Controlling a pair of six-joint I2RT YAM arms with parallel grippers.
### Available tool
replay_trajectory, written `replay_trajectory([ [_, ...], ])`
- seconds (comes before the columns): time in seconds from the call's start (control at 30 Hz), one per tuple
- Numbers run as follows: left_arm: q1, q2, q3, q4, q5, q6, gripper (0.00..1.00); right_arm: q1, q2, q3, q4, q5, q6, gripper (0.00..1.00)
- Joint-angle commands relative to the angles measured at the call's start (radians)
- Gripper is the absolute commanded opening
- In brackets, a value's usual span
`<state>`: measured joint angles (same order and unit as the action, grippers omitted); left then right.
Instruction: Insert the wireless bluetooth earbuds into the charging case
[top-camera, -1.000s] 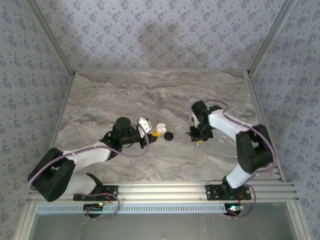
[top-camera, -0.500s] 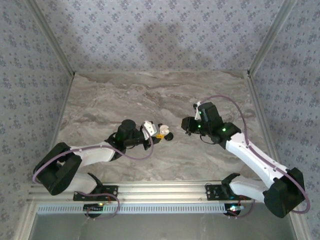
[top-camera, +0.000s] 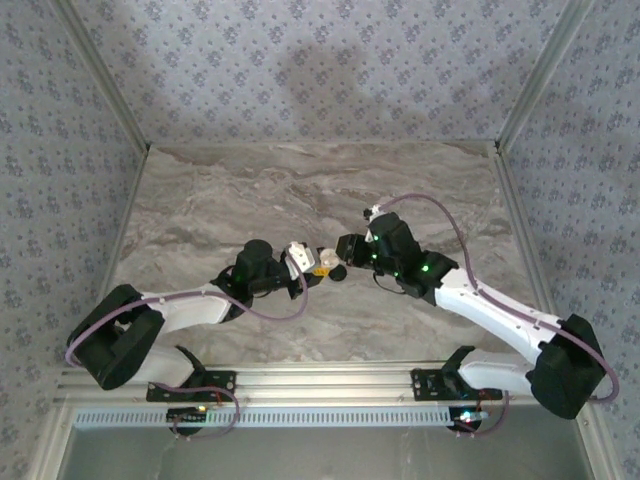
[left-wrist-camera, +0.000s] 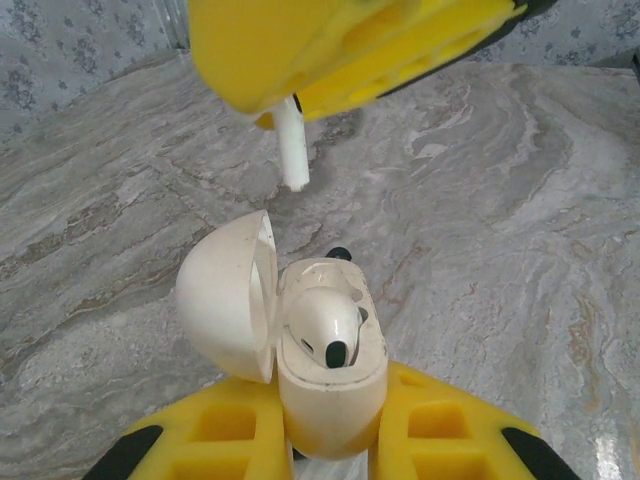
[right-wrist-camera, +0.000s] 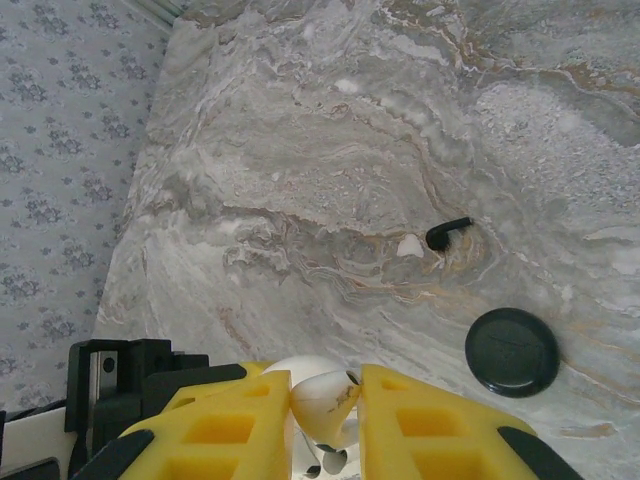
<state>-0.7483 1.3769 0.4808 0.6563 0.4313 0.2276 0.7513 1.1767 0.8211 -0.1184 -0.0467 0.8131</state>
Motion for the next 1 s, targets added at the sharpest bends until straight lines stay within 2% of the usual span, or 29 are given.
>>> replay_trajectory([
  [0.0,-0.006,-0.021,0.022,0.052,-0.011,0.006,0.04,0.019,0.01,-0.014,0.039,0.039,0.036,0.24],
  [0.63,-0.006,-0.048,0.009,0.074,-0.036,-0.011,0.05,0.045,0.04,-0.051,0.074,0.026,0.08,0.24],
  [0.97,-0.006,-0.055,0.0,0.075,-0.048,-0.007,0.04,0.046,0.044,-0.049,0.082,-0.04,0.093,0.23],
])
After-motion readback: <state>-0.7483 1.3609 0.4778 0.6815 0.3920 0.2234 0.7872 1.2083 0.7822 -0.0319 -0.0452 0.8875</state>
